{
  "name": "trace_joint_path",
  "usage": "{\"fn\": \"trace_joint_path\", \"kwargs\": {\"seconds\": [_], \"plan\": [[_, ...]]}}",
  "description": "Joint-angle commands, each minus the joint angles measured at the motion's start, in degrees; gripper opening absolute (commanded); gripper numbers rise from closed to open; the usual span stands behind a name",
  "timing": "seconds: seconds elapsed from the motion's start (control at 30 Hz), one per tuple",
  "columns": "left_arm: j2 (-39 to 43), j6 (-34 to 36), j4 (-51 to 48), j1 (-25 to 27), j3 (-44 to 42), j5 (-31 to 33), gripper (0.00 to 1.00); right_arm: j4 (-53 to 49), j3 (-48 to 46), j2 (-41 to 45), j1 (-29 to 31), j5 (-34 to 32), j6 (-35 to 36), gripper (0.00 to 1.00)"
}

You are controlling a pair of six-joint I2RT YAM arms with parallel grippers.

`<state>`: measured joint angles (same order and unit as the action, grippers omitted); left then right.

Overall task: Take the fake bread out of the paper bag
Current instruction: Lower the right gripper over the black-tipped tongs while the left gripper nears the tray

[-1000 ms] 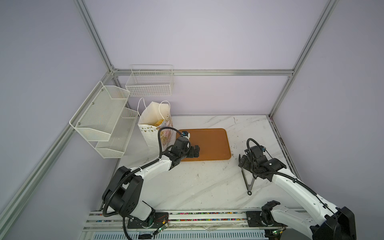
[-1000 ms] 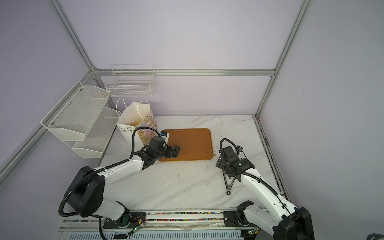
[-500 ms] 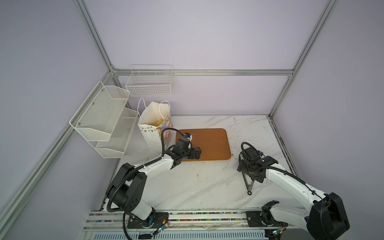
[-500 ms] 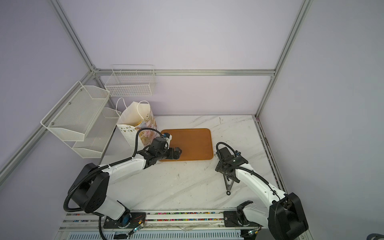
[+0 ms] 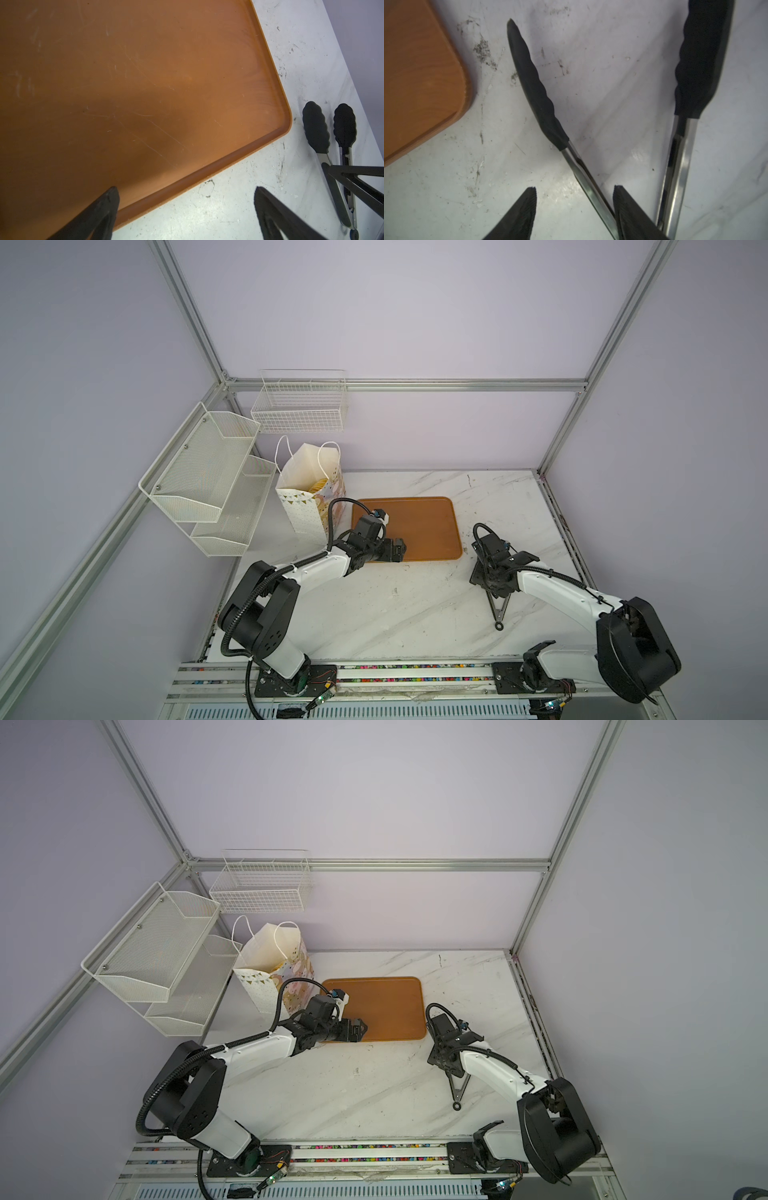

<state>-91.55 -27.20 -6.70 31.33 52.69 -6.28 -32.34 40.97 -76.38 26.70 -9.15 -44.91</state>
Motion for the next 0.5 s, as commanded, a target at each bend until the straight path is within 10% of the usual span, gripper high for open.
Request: {"fn": "trace_joint_path", "kwargs": {"seconds": [0.0,0.27,0.47], "plan": [[0.67,1.37,-0.19,0.4,5.41,-1.19,1.0,3.18,0.18,-2.01,0.2,-0.51,1.2,0.59],[0.21,1.62,-1.37,0.44,6.25,-1.3,1.0,7.87,2.14,-7.14,0.2,-0.33,3.49,0.25],[-0.01,1.62,-2.36,0.57,7.02,-1.37,1.0,9.48,5.7,-11.26,0.2,-2.1,5.58,0.19]]}}
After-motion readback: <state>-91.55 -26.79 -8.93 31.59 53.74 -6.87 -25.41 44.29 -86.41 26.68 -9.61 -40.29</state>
